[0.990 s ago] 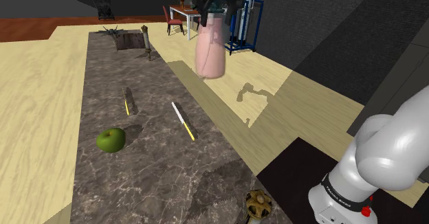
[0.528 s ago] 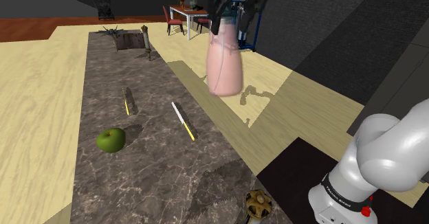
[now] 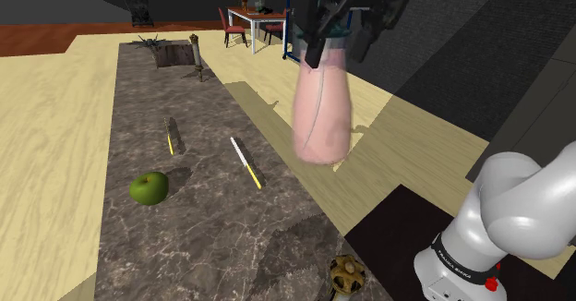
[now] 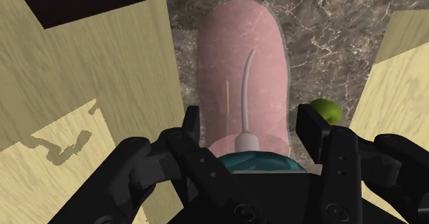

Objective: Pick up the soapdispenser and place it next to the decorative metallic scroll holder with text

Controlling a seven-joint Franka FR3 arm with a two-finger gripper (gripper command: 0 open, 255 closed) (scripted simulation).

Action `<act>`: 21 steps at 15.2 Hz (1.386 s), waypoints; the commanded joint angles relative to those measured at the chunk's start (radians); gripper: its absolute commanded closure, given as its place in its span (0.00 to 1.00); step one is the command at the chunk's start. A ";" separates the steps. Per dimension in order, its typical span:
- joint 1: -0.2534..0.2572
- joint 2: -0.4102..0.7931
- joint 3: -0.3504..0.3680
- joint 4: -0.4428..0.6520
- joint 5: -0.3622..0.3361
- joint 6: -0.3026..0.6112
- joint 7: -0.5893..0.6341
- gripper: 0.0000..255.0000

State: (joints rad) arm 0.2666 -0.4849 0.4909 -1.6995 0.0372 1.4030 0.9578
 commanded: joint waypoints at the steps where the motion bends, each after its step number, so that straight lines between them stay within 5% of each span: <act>1: 0.016 -0.033 0.026 -0.018 0.021 -0.013 0.041 1.00; 13: 0.056 -0.081 0.239 0.072 0.121 -0.127 0.308 1.00; 21: 0.009 -0.030 0.469 0.234 0.165 -0.201 0.524 1.00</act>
State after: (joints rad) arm 0.2839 -0.5217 0.9260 -1.4902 0.1968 1.2139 1.4507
